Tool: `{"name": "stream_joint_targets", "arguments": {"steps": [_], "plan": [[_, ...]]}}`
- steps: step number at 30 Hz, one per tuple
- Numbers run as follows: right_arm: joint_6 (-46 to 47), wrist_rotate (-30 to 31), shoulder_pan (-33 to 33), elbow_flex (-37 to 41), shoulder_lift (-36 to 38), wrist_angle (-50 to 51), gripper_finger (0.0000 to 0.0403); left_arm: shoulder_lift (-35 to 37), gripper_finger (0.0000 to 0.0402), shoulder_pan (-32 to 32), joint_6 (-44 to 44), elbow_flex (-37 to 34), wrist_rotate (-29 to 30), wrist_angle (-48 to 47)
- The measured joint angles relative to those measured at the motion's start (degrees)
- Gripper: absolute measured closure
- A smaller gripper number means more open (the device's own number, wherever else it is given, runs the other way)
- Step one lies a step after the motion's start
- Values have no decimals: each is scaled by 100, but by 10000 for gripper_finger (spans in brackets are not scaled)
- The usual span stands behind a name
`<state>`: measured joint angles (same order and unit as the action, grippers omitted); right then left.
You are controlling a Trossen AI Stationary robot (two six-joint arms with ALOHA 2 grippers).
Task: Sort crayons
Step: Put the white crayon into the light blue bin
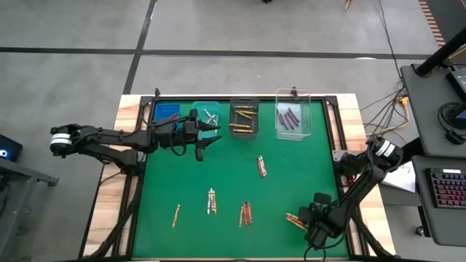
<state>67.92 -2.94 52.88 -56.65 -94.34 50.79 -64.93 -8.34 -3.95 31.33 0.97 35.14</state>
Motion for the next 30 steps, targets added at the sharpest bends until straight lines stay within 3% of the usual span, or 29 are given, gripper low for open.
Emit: {"name": "stream_joint_targets", "arguments": {"steps": [13, 23, 25, 30], "plan": [[88, -41, -51, 5, -75, 16, 387, 0, 256, 0, 0, 81, -1, 0], [469, 132, -341, -29, 541, 886, 394, 0, 256, 0, 13, 81, 0, 23], [573, 526, -397, -22, 828, 996, 394, -7, 256, 0, 47, 81, -1, 46], [477, 2293, -691, -27, 1643, 869, 394, -40, 256, 0, 184, 81, -4, 86]]}}
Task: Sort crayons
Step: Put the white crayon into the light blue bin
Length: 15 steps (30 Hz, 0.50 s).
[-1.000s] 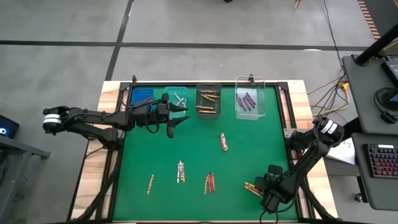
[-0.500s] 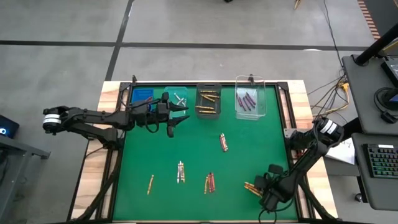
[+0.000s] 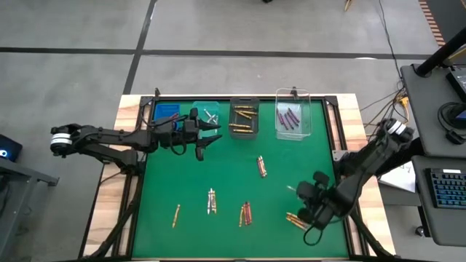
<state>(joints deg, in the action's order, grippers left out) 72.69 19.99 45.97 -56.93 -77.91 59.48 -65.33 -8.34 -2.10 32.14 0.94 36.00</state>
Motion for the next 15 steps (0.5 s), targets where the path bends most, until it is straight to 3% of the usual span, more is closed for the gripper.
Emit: {"name": "stream_joint_targets", "arguments": {"steps": [4, 8, 15], "plan": [[-826, 1241, -382, 0, 543, -478, 394, -6, 256, 4, 80, 0, -5, 4], [-2301, 2015, -931, 0, 865, -1346, 394, -6, 256, 2, 117, 0, -59, 28], [-5318, 2002, -2131, 0, 836, -3731, 394, -65, 256, 13, 181, 0, -558, 277]]}}
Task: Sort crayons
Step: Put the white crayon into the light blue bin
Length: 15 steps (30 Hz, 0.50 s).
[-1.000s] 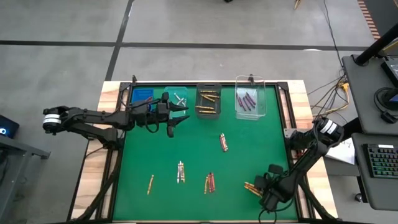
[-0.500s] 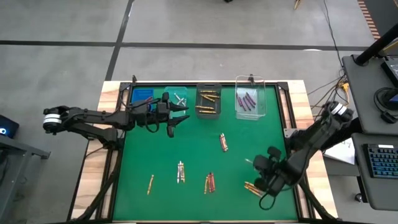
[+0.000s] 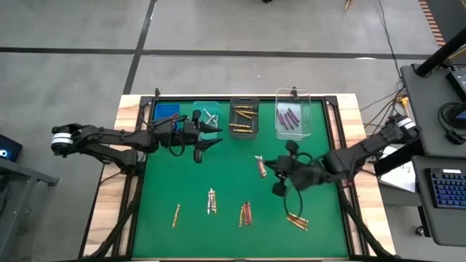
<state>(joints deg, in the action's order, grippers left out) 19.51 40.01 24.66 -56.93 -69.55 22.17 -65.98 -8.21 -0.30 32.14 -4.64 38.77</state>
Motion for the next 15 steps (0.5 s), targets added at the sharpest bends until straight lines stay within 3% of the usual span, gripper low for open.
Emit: {"name": "stream_joint_targets", "arguments": {"steps": [7, 15], "plan": [[-2040, -1114, -967, 0, -384, -2152, 394, -221, 256, 35, 110, 0, -571, 362], [-2620, -2360, -1677, 0, -1084, -3861, 394, -470, 256, 55, 237, 0, -696, 653]]}}
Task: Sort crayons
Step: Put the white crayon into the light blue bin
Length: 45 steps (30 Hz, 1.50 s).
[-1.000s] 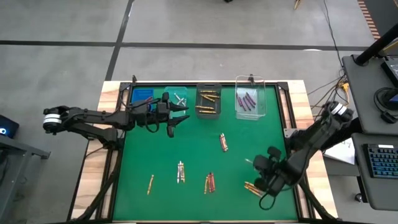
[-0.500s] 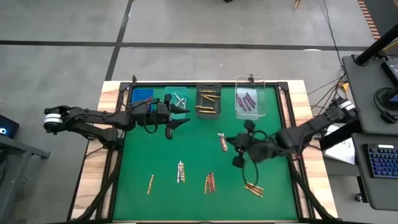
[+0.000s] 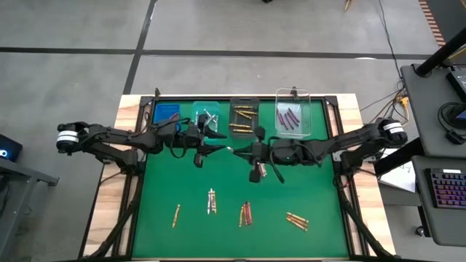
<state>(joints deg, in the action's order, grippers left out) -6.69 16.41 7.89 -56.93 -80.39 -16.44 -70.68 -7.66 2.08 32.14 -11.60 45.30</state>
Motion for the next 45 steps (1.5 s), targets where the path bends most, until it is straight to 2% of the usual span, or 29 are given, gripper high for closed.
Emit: {"name": "stream_joint_targets", "arguments": {"steps": [6, 16, 20, 26, 29, 31, 38, 45], "plan": [[-74, -79, -239, 0, -410, -460, 394, -74, 256, 13, 20, 0, -297, 16], [-150, -206, -381, 0, -681, -1033, 394, -74, 261, 13, 12, 0, -276, 145], [-146, -206, -381, 0, -683, -1078, 394, -74, 287, 13, -5, 0, -246, 168], [88, -186, -392, 0, -681, -1147, 393, -74, 357, 13, -25, 0, -242, 177], [164, -184, -392, 0, -681, -1148, 383, -74, 390, 7, -34, 0, -205, 177], [243, -186, -393, -13, -670, -1117, 368, -74, 395, 9, -34, 0, -205, 178], [272, 16, -447, -419, -619, -479, 304, -38, 397, -22, -53, 0, -54, 104], [355, 929, -458, -1204, -600, 1274, 272, 291, 400, -342, -261, 0, 604, -725]]}}
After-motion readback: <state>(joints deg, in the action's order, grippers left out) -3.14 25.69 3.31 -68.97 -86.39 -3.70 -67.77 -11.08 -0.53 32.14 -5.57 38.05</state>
